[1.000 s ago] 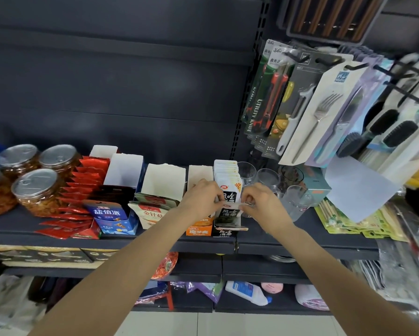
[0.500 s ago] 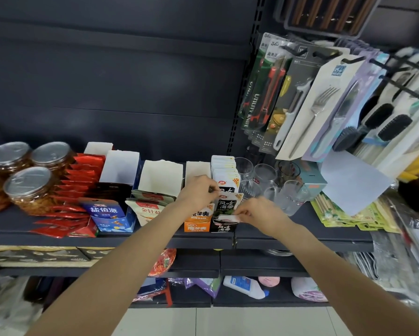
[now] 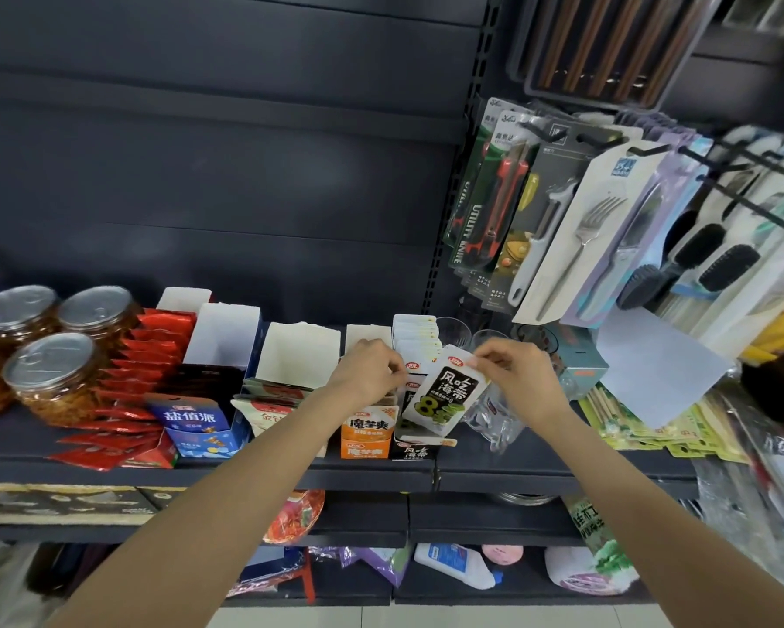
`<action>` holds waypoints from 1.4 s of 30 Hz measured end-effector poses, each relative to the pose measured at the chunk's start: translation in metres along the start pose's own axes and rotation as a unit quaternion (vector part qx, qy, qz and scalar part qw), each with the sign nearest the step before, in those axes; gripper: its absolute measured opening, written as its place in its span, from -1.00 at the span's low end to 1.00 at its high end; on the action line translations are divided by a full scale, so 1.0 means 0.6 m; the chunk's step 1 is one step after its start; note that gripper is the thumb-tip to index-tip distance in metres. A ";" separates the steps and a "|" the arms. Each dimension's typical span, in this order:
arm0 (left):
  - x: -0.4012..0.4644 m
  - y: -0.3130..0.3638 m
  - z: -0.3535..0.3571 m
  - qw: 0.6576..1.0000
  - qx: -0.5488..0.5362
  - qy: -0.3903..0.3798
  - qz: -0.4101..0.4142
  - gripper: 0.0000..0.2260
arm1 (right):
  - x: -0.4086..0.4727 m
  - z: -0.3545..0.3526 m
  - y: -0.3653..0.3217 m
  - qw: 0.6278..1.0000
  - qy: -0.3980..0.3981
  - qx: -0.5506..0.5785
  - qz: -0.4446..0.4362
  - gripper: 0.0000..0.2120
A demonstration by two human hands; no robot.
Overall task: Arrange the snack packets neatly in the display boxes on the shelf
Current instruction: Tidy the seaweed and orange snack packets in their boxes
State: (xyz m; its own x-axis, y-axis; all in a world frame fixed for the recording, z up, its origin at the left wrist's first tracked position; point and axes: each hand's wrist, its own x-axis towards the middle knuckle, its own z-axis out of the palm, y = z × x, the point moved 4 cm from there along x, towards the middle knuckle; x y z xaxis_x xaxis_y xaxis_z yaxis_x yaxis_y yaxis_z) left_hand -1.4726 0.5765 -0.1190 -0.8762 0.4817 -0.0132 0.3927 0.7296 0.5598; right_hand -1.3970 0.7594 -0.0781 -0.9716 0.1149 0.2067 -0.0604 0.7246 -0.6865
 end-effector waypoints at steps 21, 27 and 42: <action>0.068 -0.023 -0.002 0.988 -0.143 0.035 -0.038 -0.96 | 0.058 -0.038 0.006 0.999 0.014 0.047 -0.011 -0.86; 0.062 -0.030 0.015 0.996 -0.080 0.005 -0.029 -0.90 | 0.069 -0.030 0.009 0.998 -0.002 0.057 -0.002 -0.82; 0.038 -0.017 0.002 0.996 -0.086 -0.010 -0.006 -0.72 | 0.062 -0.054 -0.007 0.991 0.029 0.127 0.034 -0.90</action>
State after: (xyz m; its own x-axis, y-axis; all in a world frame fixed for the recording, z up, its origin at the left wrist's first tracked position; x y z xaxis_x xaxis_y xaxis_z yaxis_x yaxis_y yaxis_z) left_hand -1.4966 0.5806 -0.1261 -0.8742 0.4841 -0.0376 0.3261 0.6427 0.6932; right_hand -1.4257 0.7829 -0.0449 -0.9613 0.2014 0.1878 -0.0575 0.5200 -0.8522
